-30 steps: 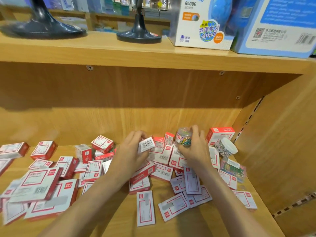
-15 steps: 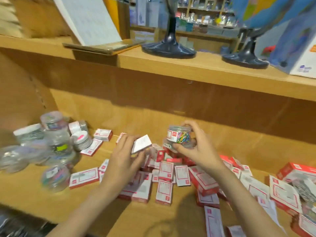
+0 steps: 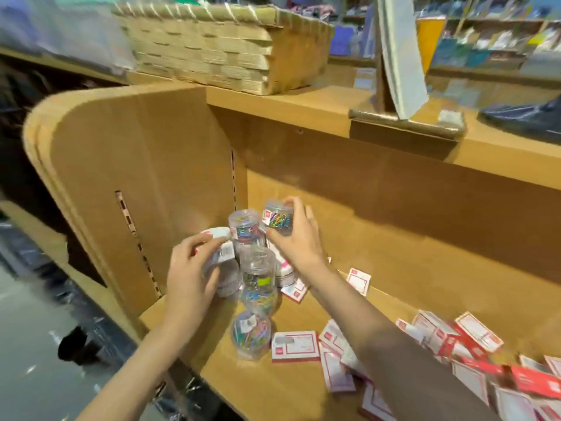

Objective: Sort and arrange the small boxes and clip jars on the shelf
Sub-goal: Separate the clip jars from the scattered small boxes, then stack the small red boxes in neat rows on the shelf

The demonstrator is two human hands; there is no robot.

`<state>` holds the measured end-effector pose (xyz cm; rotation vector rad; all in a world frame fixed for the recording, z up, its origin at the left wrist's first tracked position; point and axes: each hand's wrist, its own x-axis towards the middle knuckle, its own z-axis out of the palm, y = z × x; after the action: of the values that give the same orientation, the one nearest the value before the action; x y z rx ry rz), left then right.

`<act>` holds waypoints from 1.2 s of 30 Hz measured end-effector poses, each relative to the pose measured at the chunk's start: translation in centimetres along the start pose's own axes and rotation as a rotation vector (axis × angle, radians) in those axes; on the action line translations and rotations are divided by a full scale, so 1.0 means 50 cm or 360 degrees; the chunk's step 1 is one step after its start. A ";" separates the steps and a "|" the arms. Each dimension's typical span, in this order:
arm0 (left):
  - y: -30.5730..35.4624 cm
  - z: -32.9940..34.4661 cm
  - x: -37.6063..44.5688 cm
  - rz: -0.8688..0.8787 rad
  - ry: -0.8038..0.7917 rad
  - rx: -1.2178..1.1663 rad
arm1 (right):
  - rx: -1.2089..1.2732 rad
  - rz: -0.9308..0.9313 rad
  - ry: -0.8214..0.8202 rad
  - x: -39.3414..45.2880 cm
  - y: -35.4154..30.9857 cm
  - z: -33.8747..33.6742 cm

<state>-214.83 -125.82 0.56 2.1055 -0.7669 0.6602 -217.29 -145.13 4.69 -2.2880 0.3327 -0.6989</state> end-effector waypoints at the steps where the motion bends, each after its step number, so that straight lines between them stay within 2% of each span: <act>1: -0.012 0.010 -0.004 0.0011 -0.0031 0.0009 | -0.0116 -0.0053 0.0000 0.008 0.002 0.006; 7: -0.040 0.040 -0.001 0.0051 -0.0181 0.0022 | -0.0352 -0.0196 -0.0148 0.039 0.035 0.029; 11: -0.036 0.038 0.008 0.0119 -0.0314 0.0027 | -0.0403 -0.0153 -0.0266 0.033 0.048 0.038; 15: -0.037 0.037 0.009 0.0121 -0.0332 -0.0001 | -0.0649 -0.0201 -0.0160 0.046 0.033 0.029; 19: -0.031 0.029 0.000 0.0078 -0.0233 -0.0148 | -0.0442 -0.0175 -0.0216 0.042 0.023 0.023; 22: -0.010 0.015 -0.009 0.0114 -0.0141 -0.0207 | -0.0320 -0.0167 -0.0038 0.021 0.023 -0.003; 24: 0.008 0.010 -0.013 0.0179 -0.0165 -0.0276 | -0.0018 -0.0086 -0.0042 -0.012 0.016 -0.033; 28: 0.044 0.020 -0.007 0.0305 -0.0328 -0.0393 | 0.0817 0.0161 -0.0509 -0.079 -0.017 -0.089; 31: 0.077 0.036 0.004 0.0404 -0.0441 -0.0453 | 0.1021 0.0227 -0.0664 -0.096 -0.019 -0.103; 33: 0.090 0.048 0.007 0.0441 -0.0533 -0.0463 | 0.1030 0.0267 -0.0582 -0.108 -0.014 -0.111; 36: 0.081 0.064 0.003 0.0425 -0.0541 -0.0254 | 0.1154 0.0516 -0.0268 -0.126 0.011 -0.130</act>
<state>-216.96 -130.55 0.88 2.0091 -1.2625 0.3643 -226.16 -146.51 5.77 -1.5422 0.2981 -0.3694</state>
